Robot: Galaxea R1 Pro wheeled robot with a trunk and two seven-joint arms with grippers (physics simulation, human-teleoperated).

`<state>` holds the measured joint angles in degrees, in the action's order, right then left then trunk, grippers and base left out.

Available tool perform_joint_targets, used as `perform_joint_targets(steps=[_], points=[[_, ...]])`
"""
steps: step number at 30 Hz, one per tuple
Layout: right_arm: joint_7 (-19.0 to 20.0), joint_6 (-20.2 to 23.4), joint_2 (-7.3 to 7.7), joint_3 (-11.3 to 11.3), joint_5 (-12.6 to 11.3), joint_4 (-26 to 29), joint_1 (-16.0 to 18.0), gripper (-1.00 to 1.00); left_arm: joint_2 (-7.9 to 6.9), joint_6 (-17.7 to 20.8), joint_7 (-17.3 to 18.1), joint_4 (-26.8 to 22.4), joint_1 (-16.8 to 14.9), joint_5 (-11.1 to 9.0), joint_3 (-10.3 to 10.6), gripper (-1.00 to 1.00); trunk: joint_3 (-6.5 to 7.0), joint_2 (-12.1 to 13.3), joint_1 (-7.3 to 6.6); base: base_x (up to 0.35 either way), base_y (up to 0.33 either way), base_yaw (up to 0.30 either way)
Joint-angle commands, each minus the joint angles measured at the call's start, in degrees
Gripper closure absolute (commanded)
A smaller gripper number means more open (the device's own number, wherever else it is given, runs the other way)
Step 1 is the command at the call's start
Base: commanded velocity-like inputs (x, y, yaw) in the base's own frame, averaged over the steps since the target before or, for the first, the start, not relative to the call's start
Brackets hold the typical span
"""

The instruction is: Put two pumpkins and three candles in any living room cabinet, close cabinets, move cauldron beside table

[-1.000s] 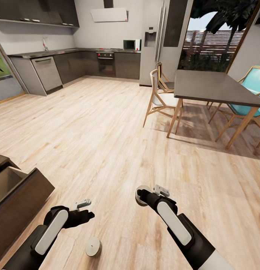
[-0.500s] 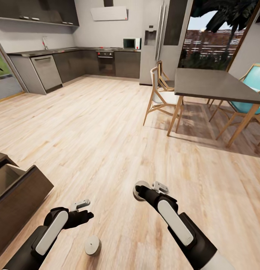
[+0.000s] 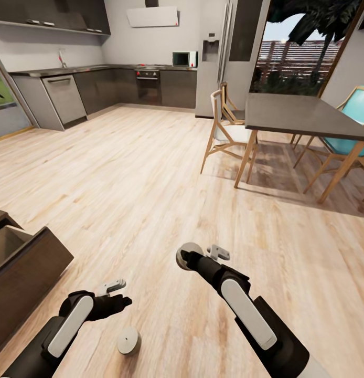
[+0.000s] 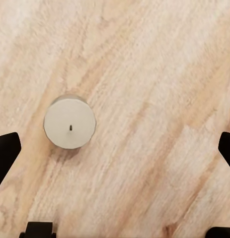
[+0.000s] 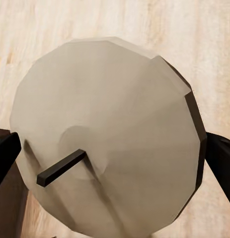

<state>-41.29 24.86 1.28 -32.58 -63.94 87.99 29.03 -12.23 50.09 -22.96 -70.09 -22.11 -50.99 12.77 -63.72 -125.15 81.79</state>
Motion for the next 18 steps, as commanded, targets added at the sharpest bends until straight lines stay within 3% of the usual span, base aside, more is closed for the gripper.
perform_joint_targets(steps=[1, 5, 11, 18], points=[[-0.4, 0.0, 0.04, -0.1, -0.3, 0.3, 0.1, 1.00, -0.06, 0.0, -0.5, 0.0, 0.0, -0.6, 0.1, -1.00, -0.23, -0.4, 0.22, 0.000, 0.000, 0.000], [0.6, -0.4, 0.04, -0.2, -0.6, 0.7, 0.0, 1.00, -0.14, -0.1, -0.4, 0.0, -0.1, -0.6, 0.1, -1.00, -0.95, -2.0, 1.09, 0.000, 0.000, 0.000], [7.3, -0.3, 0.05, -0.1, -0.7, 0.7, -0.2, 1.00, -0.22, -0.2, -0.4, 0.0, -0.1, -0.6, 0.1, -1.00, -2.03, -4.4, 2.41, 0.000, 0.000, 0.000], [8.3, -0.6, 0.04, -0.1, -0.9, 0.5, -0.3, 1.00, -0.46, -0.2, -0.4, 0.0, -0.1, -0.5, 0.1, -1.00, -3.28, -7.3, 3.95, 0.000, 0.000, 0.000]])
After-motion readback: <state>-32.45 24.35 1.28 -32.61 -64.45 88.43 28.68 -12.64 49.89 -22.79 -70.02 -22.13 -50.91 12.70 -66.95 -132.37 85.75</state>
